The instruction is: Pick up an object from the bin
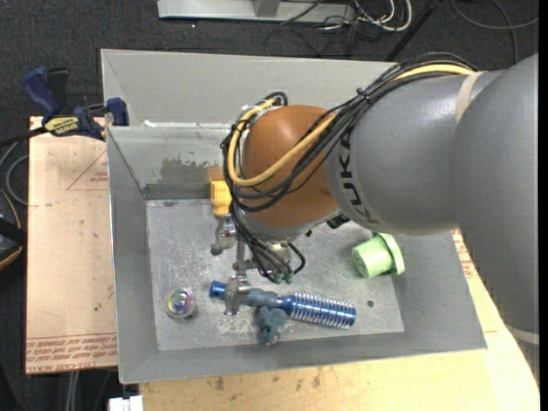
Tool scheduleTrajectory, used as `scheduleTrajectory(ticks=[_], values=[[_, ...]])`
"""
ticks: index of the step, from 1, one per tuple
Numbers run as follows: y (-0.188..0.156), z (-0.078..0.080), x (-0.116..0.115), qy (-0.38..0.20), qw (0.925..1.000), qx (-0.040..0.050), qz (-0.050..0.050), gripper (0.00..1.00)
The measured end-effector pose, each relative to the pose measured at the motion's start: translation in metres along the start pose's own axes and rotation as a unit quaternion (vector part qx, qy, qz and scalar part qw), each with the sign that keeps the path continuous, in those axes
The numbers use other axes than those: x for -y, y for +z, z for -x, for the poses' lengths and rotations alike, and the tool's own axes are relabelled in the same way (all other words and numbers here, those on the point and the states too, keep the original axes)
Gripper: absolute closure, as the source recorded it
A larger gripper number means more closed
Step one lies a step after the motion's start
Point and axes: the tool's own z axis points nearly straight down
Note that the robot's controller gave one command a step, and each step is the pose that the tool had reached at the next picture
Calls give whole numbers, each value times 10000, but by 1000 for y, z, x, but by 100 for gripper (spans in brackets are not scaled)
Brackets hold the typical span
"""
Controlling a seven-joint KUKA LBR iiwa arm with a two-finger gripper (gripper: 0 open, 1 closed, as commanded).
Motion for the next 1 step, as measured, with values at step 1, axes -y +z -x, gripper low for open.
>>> scheduleTrajectory(ticks=[1], values=[[93,-20,40,12,10000,49,12,0]])
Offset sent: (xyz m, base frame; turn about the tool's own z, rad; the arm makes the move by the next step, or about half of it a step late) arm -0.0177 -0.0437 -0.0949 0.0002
